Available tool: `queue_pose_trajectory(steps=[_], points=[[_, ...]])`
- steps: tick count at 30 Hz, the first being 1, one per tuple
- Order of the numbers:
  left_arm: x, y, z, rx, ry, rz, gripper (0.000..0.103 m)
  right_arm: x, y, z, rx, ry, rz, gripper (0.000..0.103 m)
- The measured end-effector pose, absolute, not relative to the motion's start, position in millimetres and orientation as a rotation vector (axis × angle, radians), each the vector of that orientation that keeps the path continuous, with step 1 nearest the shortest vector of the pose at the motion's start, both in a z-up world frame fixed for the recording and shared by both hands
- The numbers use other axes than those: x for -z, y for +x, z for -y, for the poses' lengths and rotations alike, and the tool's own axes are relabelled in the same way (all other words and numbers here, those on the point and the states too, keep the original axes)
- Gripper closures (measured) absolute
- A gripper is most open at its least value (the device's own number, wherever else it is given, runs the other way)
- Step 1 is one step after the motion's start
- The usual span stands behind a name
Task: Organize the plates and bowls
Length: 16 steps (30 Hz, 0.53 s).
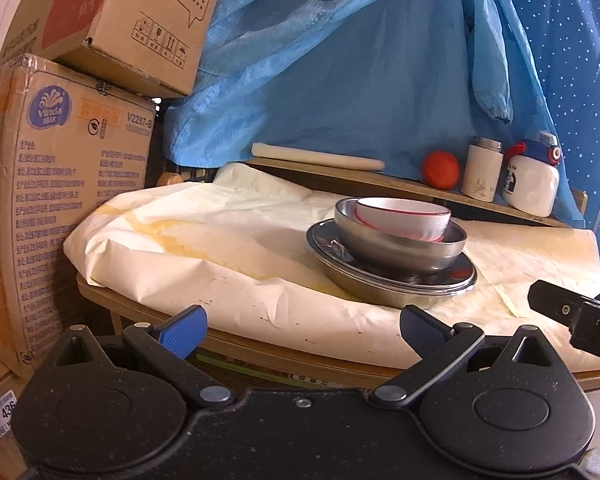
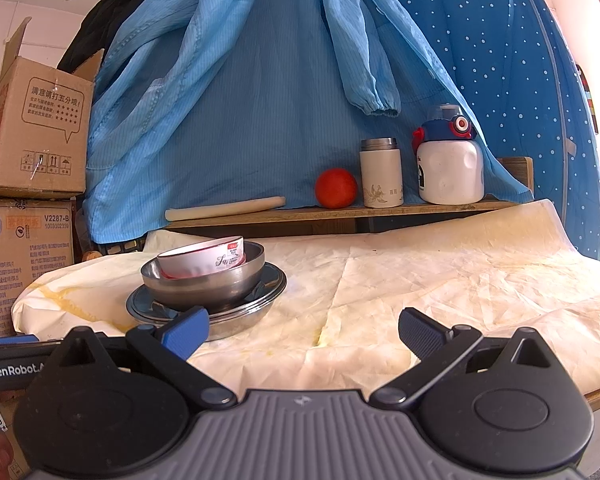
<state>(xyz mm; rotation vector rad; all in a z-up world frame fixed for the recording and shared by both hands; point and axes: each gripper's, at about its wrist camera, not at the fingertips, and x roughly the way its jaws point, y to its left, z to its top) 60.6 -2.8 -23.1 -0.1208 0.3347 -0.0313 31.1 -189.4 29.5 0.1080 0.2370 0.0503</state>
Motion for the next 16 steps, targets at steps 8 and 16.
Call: queue_pose_trajectory(steps=[8,16], points=[[23.8,61.6,1.5,0.013,-0.121,-0.346,0.001,-29.4,31.1,189.3,-0.051,0.108,-0.237,0.0],[23.4,60.1,3.2,0.012,-0.107,-0.337,0.001,-29.4,31.1,189.3,-0.051,0.108,-0.238,0.0]])
